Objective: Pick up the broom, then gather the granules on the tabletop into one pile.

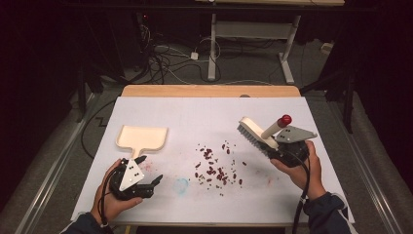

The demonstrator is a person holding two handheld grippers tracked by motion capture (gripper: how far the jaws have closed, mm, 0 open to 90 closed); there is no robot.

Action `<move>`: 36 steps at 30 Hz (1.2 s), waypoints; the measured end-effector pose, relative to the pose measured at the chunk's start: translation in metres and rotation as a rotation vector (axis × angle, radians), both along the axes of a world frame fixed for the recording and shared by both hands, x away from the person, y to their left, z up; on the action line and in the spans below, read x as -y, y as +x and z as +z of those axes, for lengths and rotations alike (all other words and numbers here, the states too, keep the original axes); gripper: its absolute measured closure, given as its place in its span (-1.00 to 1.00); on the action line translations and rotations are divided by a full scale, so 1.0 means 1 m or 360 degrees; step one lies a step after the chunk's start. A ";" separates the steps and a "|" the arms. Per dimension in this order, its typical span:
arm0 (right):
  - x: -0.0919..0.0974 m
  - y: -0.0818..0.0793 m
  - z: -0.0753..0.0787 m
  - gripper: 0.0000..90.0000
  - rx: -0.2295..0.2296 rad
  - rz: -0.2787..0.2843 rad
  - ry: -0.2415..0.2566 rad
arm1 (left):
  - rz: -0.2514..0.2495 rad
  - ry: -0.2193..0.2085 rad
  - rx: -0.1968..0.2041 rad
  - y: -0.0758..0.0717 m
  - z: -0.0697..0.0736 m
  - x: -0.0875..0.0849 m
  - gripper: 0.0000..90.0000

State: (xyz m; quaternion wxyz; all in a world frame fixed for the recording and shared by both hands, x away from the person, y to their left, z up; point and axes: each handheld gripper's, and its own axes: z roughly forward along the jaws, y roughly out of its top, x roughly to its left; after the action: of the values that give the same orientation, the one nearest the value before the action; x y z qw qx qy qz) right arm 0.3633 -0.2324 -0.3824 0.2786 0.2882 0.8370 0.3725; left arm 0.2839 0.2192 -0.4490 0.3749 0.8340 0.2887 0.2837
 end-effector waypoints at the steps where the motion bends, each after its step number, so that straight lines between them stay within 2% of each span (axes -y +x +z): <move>1: 0.000 0.002 -0.002 0.50 -0.0013 -0.0013 0.0011 | 0.0004 -0.0015 -0.0005 0.000 0.000 -0.001 -0.55; 4: -0.004 0.012 -0.009 0.50 -0.0004 -0.0072 -0.0053 | 0.0019 -0.0013 0.0006 0.000 0.000 -0.002 -0.55; 6: -0.006 0.015 -0.011 0.50 -0.0006 -0.0085 -0.0066 | 0.0028 -0.0008 0.0002 0.000 0.000 -0.004 -0.55; 7: -0.011 0.021 -0.015 0.50 -0.0011 -0.0107 -0.0104 | 0.0032 -0.0017 0.0002 0.000 0.000 -0.004 -0.55; 9: -0.016 0.028 -0.020 0.50 -0.0019 -0.0120 -0.0126 | 0.0033 -0.0014 -0.0006 0.001 0.000 -0.005 -0.55; 12: -0.021 0.033 -0.024 0.50 -0.0035 -0.0117 -0.0144 | 0.0041 -0.0028 -0.0012 0.001 -0.002 -0.006 -0.55; 14: -0.030 0.041 -0.031 0.50 -0.0036 -0.0132 -0.0213 | 0.0045 -0.0022 -0.0014 0.001 -0.002 -0.006 -0.55; 17: -0.036 0.045 -0.034 0.50 -0.0044 -0.0125 -0.0220 | 0.0040 -0.0015 -0.0018 0.000 -0.002 -0.007 -0.55; 19: -0.044 0.048 -0.037 0.50 -0.0035 -0.0127 -0.0269 | 0.0038 -0.0010 -0.0020 0.001 -0.002 -0.007 -0.55; 27: -0.068 0.052 -0.045 0.50 -0.0027 -0.0079 -0.0347 | 0.0032 0.0001 -0.0027 0.001 -0.003 -0.006 -0.55; 30: -0.076 0.052 -0.048 0.50 -0.0044 -0.0032 -0.0365 | 0.0033 0.0009 -0.0033 0.002 -0.004 -0.006 -0.55; 31: -0.083 0.049 -0.050 0.50 -0.0046 0.0002 -0.0401 | 0.0034 0.0017 -0.0040 0.002 -0.005 -0.006 -0.55; 32: -0.083 0.049 -0.050 0.50 -0.0046 0.0002 -0.0401 | 0.0034 0.0021 -0.0042 0.002 -0.005 -0.006 -0.55; 34: -0.089 0.045 -0.052 0.50 -0.0070 0.0065 -0.0390 | 0.0030 0.0014 -0.0039 0.003 -0.004 -0.005 -0.55; 36: -0.090 0.043 -0.052 0.50 -0.0071 0.0073 -0.0395 | 0.0027 0.0022 -0.0042 0.003 -0.005 -0.005 -0.55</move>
State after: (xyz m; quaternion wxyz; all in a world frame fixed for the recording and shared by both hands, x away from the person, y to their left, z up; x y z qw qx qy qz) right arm 0.4067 -0.1424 -0.4346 0.2848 0.2404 0.8890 0.2659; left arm 0.2870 0.2239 -0.4535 0.3629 0.8377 0.2988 0.2779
